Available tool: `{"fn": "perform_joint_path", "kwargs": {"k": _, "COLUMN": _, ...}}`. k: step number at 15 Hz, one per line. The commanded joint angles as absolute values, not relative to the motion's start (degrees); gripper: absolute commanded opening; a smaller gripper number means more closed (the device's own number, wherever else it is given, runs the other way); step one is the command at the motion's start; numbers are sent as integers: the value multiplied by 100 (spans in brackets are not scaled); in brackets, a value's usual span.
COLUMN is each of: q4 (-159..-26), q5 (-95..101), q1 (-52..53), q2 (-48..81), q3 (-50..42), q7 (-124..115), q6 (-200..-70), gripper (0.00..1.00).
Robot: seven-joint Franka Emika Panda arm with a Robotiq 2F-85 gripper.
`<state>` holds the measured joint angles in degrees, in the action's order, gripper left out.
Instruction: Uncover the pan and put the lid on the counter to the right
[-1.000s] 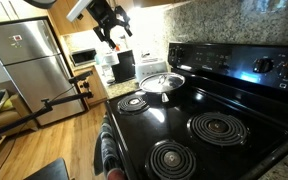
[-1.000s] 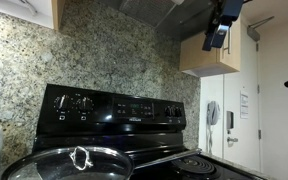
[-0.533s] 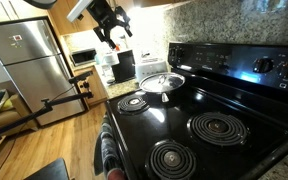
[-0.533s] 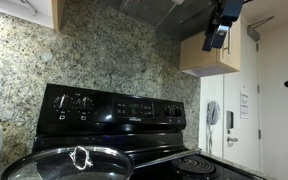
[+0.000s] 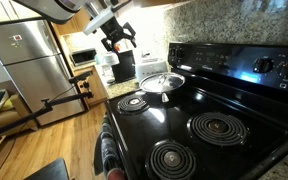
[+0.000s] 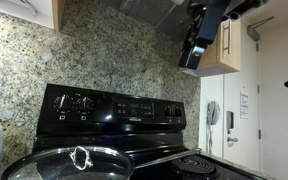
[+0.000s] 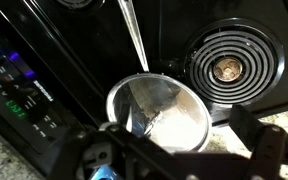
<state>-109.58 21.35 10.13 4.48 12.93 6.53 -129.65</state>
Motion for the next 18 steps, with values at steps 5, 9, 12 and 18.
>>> {"fn": "perform_joint_path", "kwargs": {"k": 5, "q4": -9607, "q5": 2182, "q1": 1264, "q2": 1976, "q3": 1242, "q7": 1818, "q6": -13493, "gripper": 100}}
{"fn": "perform_joint_path", "kwargs": {"k": 9, "q4": -8890, "q5": 2109, "q1": 1294, "q2": 2579, "q3": 1185, "q7": 2158, "q6": -13370, "gripper": 100}}
{"fn": "perform_joint_path", "kwargs": {"k": 12, "q4": -8370, "q5": 2045, "q1": 1301, "q2": 2958, "q3": 1148, "q7": 2339, "q6": -13269, "gripper": 100}}
{"fn": "perform_joint_path", "kwargs": {"k": 18, "q4": -7332, "q5": 1590, "q1": 1199, "q2": 3697, "q3": 1231, "q7": 2928, "q6": -12691, "gripper": 100}}
